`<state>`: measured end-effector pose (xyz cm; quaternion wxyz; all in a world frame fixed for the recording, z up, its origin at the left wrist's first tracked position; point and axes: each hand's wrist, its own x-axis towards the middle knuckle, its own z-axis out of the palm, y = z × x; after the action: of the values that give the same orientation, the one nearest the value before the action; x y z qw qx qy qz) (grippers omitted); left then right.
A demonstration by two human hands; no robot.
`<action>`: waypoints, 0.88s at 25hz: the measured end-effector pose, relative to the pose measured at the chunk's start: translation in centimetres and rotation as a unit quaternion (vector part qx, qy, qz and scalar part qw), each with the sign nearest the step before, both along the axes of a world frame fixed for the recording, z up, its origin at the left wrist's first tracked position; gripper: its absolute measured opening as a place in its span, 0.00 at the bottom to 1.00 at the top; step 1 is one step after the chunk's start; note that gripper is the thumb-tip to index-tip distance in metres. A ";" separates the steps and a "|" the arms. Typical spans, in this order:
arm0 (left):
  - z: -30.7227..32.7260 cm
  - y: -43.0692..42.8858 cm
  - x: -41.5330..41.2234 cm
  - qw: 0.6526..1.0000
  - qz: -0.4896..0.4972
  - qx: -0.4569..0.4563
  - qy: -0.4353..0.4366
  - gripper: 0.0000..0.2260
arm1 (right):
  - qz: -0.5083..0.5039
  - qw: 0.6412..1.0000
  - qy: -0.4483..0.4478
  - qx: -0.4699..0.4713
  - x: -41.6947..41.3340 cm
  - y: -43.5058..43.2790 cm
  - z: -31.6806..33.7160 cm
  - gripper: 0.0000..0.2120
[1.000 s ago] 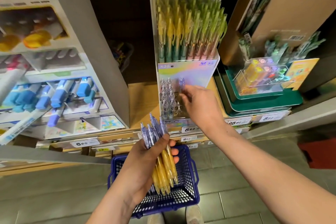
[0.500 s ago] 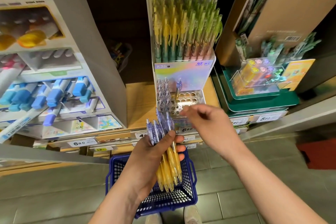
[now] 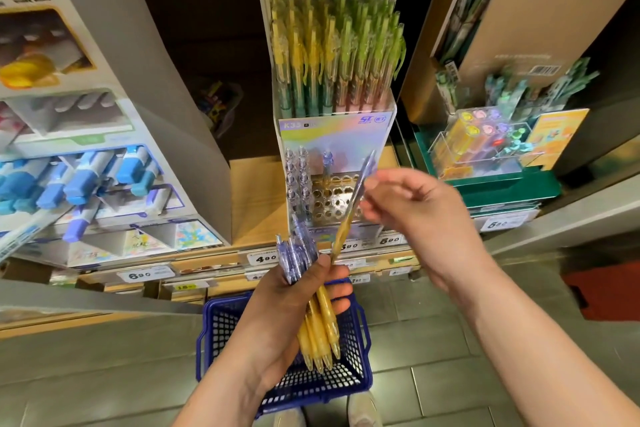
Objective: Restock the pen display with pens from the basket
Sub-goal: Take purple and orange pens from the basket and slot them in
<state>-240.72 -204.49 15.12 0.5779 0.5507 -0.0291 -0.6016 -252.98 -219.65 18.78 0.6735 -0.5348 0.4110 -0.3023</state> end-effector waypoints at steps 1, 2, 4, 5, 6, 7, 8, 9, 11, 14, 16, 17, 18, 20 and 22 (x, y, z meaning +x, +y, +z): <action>0.0 0.0 0.0 1.000 -0.002 0.004 0.002 0.08 | -0.040 0.998 0.001 -0.043 0.2 -1.0 0.3 0.04; -0.1 0.0 -0.1 1.000 -0.005 0.008 0.003 0.08 | -0.073 0.993 0.016 -0.093 0.6 -1.9 0.6 0.02; -0.2 0.0 -0.2 1.000 -0.011 0.012 0.005 0.12 | -0.108 0.974 0.060 -0.190 1.7 -3.2 0.6 0.02; -0.2 -0.1 -0.2 1.000 -0.013 0.012 0.008 0.15 | -0.110 0.964 0.081 -0.227 2.2 -3.6 0.4 0.02; -0.2 -0.1 -0.2 1.000 -0.016 0.010 0.016 0.18 | -0.106 0.957 0.097 -0.252 2.7 -3.8 0.1 0.02; -0.2 -0.1 -0.2 0.999 -0.017 0.008 0.028 0.20 | -0.101 0.952 0.109 -0.267 3.1 -4.0 -0.1 0.02; -0.2 -0.1 -0.2 0.999 -0.018 0.008 0.044 0.22 | -0.098 0.949 0.118 -0.276 3.4 -4.2 -0.3 0.02; -0.2 -0.1 -0.2 0.998 -0.019 0.008 0.060 0.22 | -0.095 0.946 0.127 -0.284 3.7 -4.3 -0.6 0.03; -0.1 -0.1 -0.1 0.997 -0.022 0.010 0.079 0.19 | -0.084 0.938 0.145 -0.302 4.2 -4.4 -1.0 0.04; -0.1 0.0 0.1 0.997 -0.024 0.015 0.075 0.16 | -0.061 0.915 0.180 -0.355 4.7 -4.0 -1.6 0.01; -0.2 0.2 0.1 0.998 -0.026 0.019 0.055 0.13 | -0.042 0.899 0.204 -0.387 4.9 -3.6 -2.2 0.01; -0.2 0.3 0.1 0.999 -0.029 0.017 0.043 0.13 | -0.033 0.894 0.212 -0.393 5.0 -3.5 -2.4 0.00; -0.2 0.4 0.1 0.999 -0.033 0.014 0.031 0.13 | -0.028 0.892 0.218 -0.395 5.0 -3.4 -2.6 0.00; -0.2 0.4 0.1 0.999 -0.043 0.007 0.008 0.15 | -0.029 0.890 0.221 -0.398 5.2 -3.5 -2.7 0.01; -0.1 0.4 0.2 0.999 -0.048 0.006 -0.003 0.15 | -0.038 0.894 0.214 -0.392 5.3 -3.4 -2.7 0.01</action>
<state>-240.56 -204.09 15.01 0.5452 0.5538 -0.0535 -0.6270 -247.64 -223.06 16.04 0.2928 -0.7910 0.4133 -0.3431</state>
